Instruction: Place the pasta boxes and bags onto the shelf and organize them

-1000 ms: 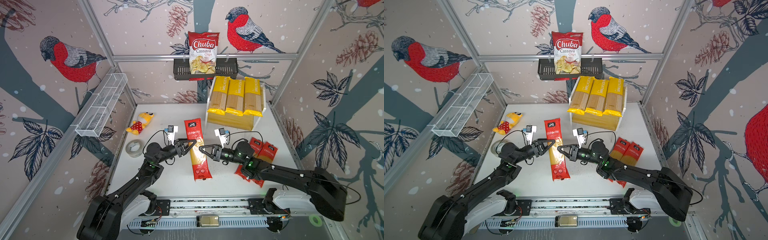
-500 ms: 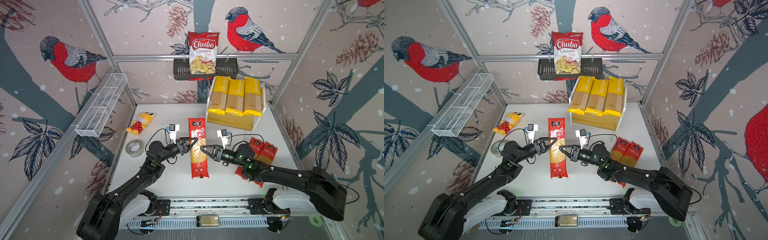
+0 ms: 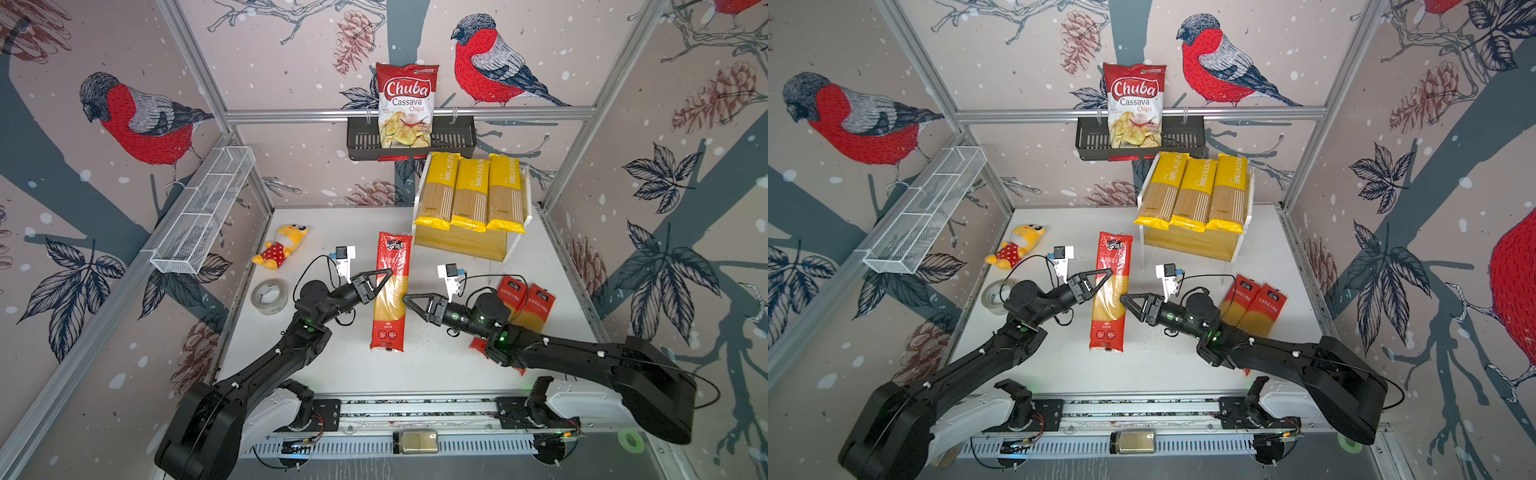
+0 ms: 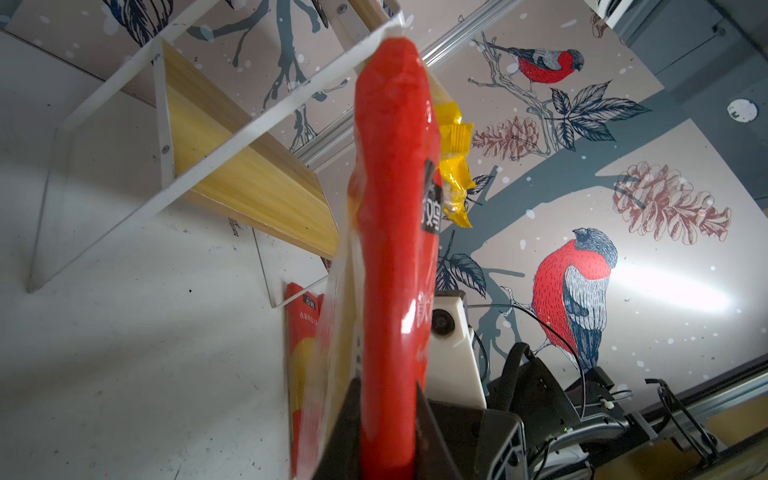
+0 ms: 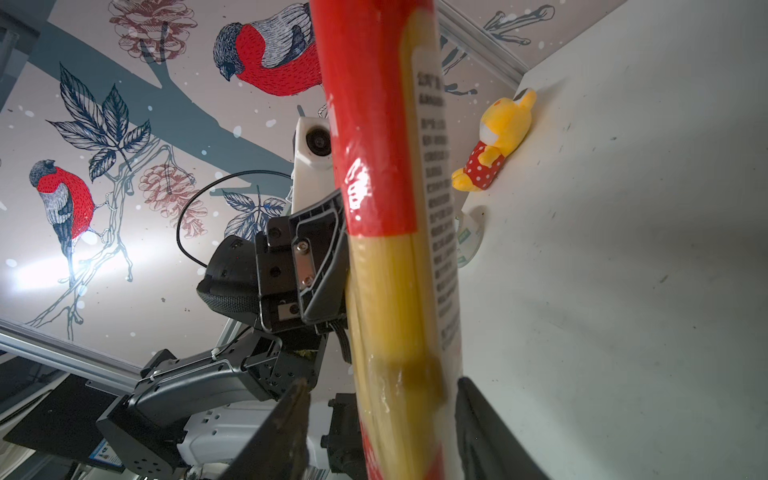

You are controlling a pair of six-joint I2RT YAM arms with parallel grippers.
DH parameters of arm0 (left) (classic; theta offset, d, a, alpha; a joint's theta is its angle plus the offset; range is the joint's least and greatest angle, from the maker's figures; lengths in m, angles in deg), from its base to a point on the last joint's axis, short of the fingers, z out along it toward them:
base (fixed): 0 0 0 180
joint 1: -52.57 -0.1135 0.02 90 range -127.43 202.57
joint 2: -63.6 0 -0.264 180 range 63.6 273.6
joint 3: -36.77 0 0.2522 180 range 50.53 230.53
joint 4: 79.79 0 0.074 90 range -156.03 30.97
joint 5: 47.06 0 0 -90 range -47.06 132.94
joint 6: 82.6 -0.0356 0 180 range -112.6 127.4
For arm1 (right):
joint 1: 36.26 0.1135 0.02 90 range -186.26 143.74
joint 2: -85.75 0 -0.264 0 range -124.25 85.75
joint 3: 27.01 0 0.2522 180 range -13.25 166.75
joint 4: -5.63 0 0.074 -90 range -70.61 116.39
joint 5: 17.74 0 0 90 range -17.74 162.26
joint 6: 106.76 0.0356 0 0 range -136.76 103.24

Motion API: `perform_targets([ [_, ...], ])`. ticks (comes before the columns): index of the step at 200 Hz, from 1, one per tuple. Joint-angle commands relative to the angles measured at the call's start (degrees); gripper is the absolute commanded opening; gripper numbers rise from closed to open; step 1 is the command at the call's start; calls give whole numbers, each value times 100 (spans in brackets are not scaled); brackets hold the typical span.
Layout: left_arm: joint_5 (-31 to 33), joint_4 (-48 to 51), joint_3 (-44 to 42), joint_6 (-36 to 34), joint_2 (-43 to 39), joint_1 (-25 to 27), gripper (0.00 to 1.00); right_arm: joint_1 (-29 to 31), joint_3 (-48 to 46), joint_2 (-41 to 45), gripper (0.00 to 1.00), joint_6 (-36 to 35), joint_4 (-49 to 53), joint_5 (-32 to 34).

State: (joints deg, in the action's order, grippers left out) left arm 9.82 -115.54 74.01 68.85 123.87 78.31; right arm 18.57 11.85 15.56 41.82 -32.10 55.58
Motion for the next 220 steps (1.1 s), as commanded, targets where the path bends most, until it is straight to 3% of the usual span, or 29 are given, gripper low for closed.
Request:
perform_targets([
  [1,406,-1015,72,498,17,-21,10,43,-140,65,61,-23,20,198],
  [46,1082,-1489,91,1119,98,34,12,260,-461,113,68,83,-155,429],
  [108,1776,-1837,-28,1406,266,343,13,455,-419,-111,67,180,-704,512],
  [170,1905,-1987,-58,1467,361,410,15,584,-266,-355,52,119,-945,550],
  [202,1937,-1970,-89,1449,388,409,15,683,-146,-364,51,-26,-820,561],
  [220,1924,-1970,-103,1449,400,415,19,699,-120,-347,41,-67,-784,621],
])
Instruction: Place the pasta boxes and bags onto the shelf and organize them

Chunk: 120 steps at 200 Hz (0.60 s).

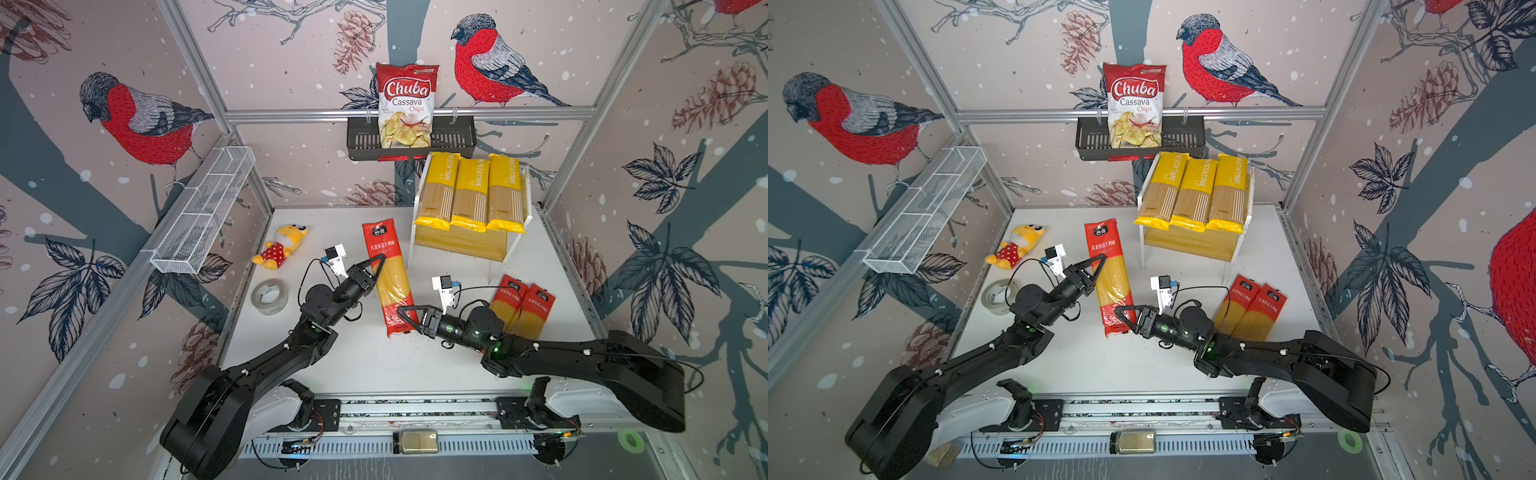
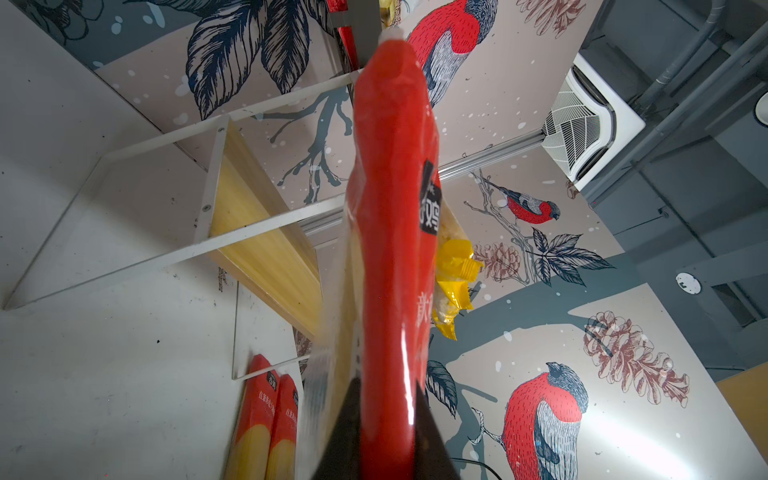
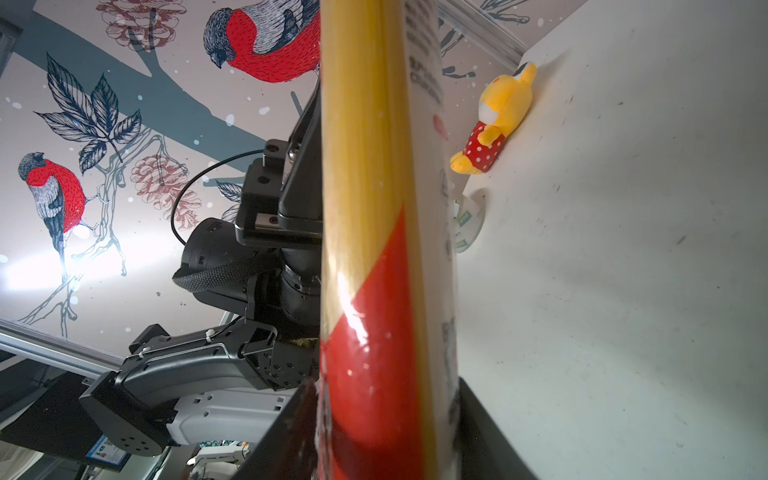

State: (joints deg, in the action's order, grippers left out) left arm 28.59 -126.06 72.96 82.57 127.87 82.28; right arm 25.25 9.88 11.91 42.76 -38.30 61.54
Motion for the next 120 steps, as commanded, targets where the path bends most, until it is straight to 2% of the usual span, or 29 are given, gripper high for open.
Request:
perform_targets([
  [1,42,-921,4,76,-6,12,19,33,77,14,40,-169,-164,34],
  [11,21,-904,15,83,3,13,22,36,68,35,32,-190,-143,84],
  [57,-120,-690,27,-14,-51,15,40,1,156,78,11,-335,-97,143],
  [83,-199,-639,-27,-35,-100,8,49,-60,187,177,6,-401,11,124],
  [120,-229,-258,-151,-190,-258,16,57,-249,-19,879,3,-338,391,96],
])
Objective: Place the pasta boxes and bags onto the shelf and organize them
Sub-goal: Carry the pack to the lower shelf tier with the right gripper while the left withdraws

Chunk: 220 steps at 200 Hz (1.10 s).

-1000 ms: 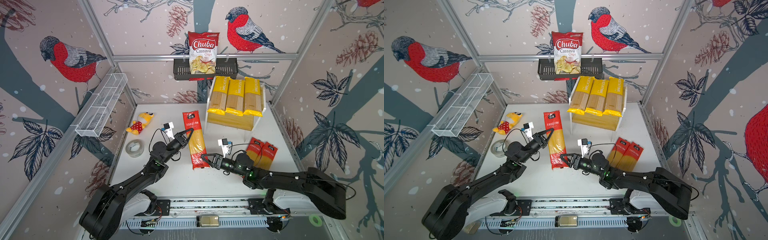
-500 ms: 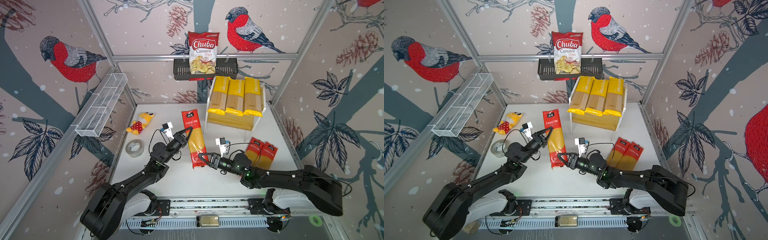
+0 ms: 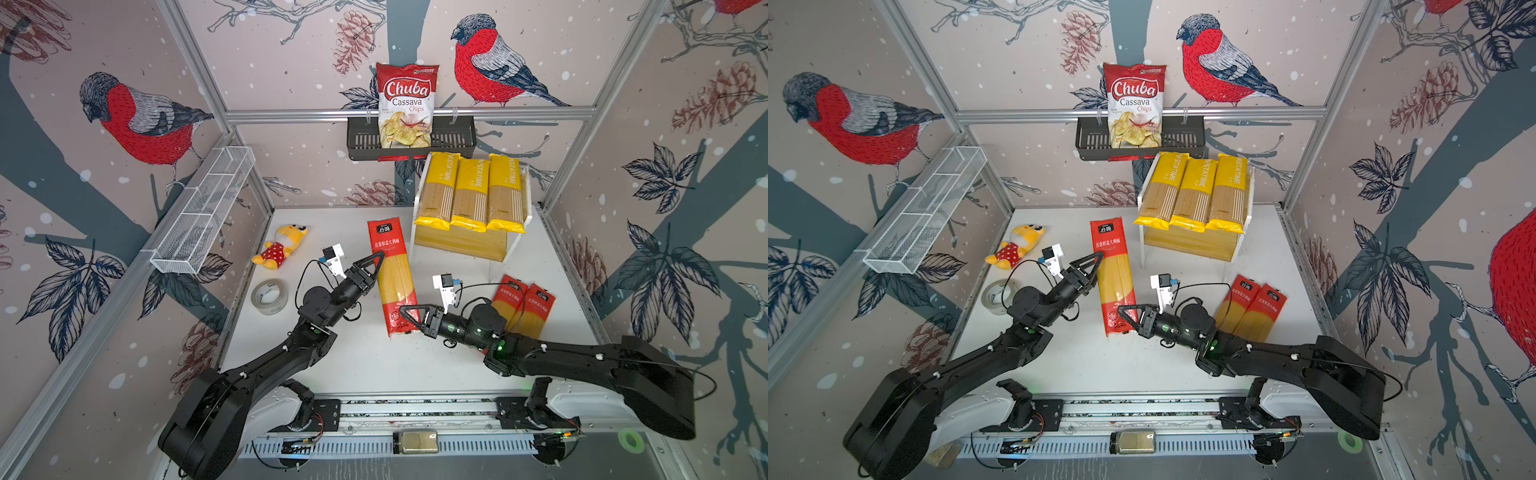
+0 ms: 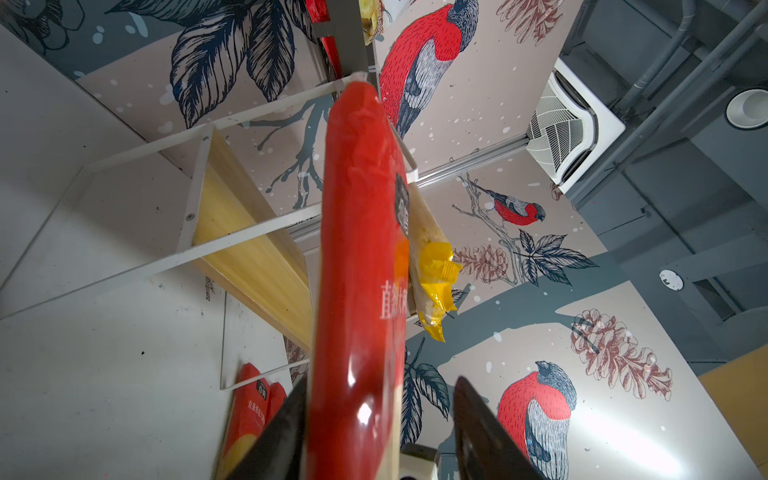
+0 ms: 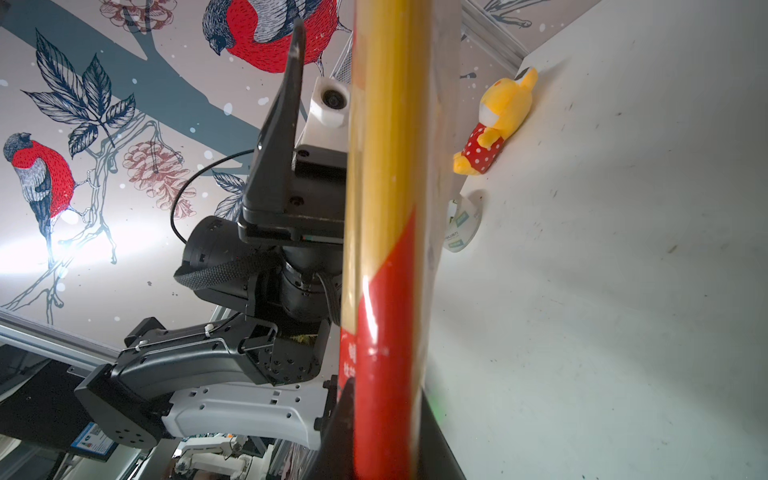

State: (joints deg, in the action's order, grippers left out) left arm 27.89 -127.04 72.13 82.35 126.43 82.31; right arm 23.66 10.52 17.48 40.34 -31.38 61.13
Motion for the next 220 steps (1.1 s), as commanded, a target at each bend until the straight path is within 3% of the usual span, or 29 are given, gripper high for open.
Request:
perform_targets([
  [1,-158,-145,-77,-171,-127,10,57,-92,-91,340,3,-99,-289,138],
  [81,-271,912,-229,-746,-790,-478,61,-152,-849,1875,0,146,902,511],
  [122,-306,1072,-391,-902,-895,-574,61,-277,-833,2467,0,68,1977,1218],
  [178,-301,1010,-770,-895,-994,-576,61,-1114,-552,2440,0,-159,2140,1119],
  [220,-270,1097,-963,-937,-1102,-579,61,-1999,-44,1694,0,-25,1595,731],
])
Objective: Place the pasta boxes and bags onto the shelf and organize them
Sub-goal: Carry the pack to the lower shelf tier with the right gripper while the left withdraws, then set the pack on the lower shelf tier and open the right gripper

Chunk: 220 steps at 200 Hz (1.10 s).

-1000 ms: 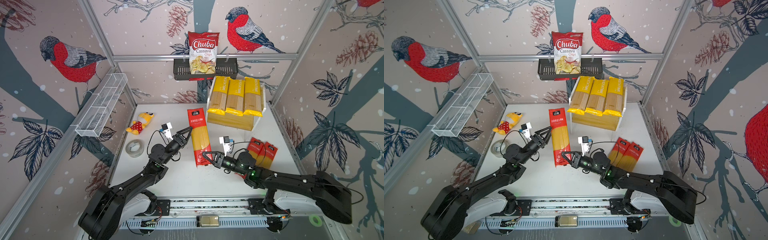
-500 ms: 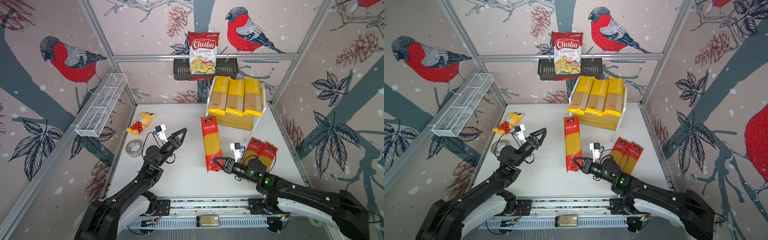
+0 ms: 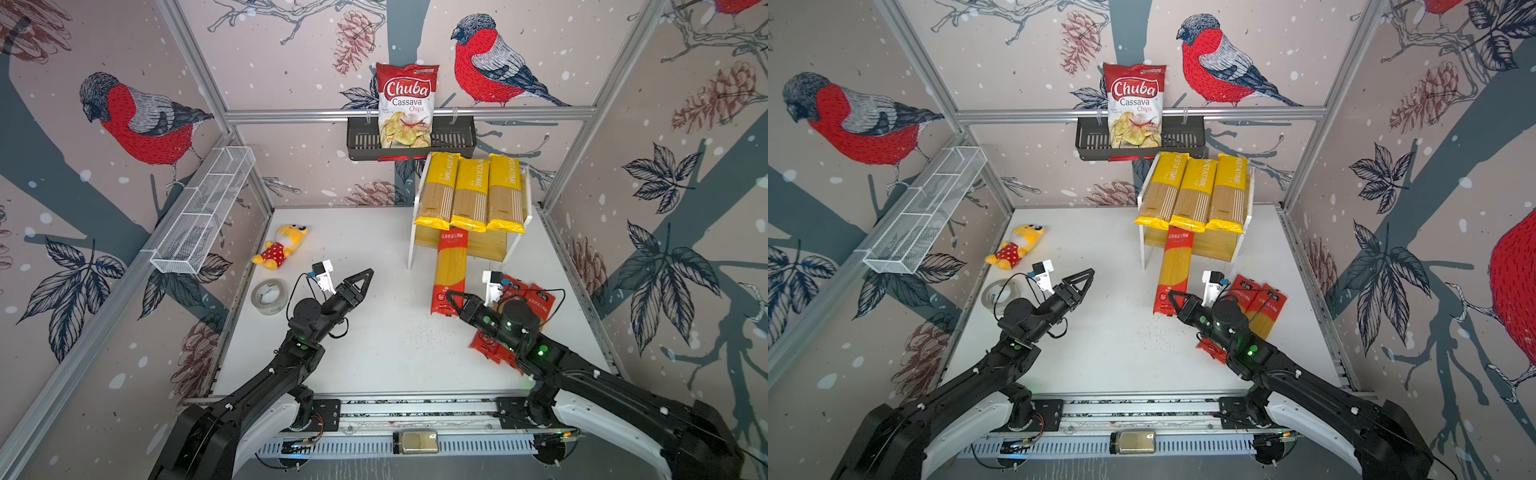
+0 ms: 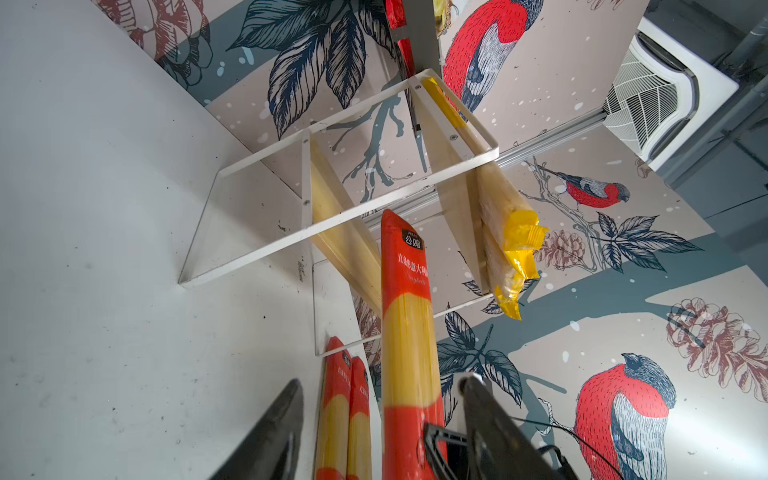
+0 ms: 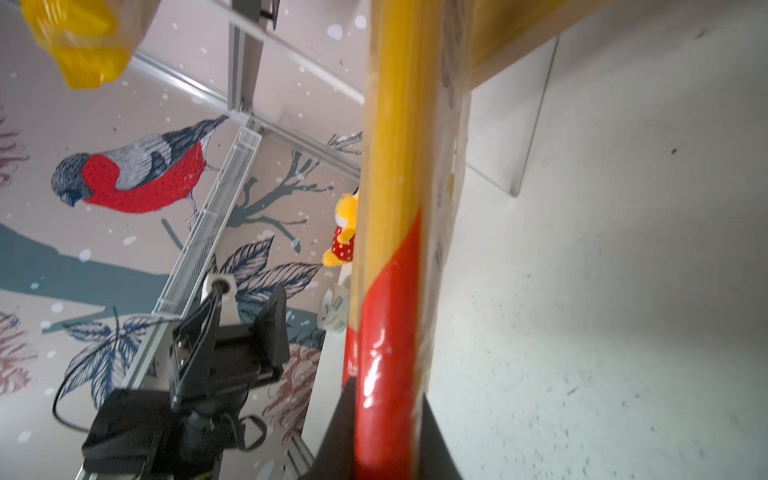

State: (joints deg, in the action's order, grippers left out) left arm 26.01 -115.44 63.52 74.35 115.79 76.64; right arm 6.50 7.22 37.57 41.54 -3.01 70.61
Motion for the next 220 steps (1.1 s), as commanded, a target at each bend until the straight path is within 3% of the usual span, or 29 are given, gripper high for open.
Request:
perform_targets([
  [1,-82,-62,-108,-134,-39,-15,61,-298,293,-341,0,-140,-1259,-211],
  [53,-99,-88,-253,-32,-35,25,61,-734,1437,-2127,3,24,-1899,-724],
  [103,-109,-148,-288,-34,139,148,61,-812,1760,-3351,14,465,-2622,-837],
  [157,-100,-348,-219,-27,407,292,61,-853,1597,-3650,35,1012,-2804,-703],
  [220,-91,-412,-172,-41,537,345,61,-761,1029,-3153,56,1275,-2777,-618],
])
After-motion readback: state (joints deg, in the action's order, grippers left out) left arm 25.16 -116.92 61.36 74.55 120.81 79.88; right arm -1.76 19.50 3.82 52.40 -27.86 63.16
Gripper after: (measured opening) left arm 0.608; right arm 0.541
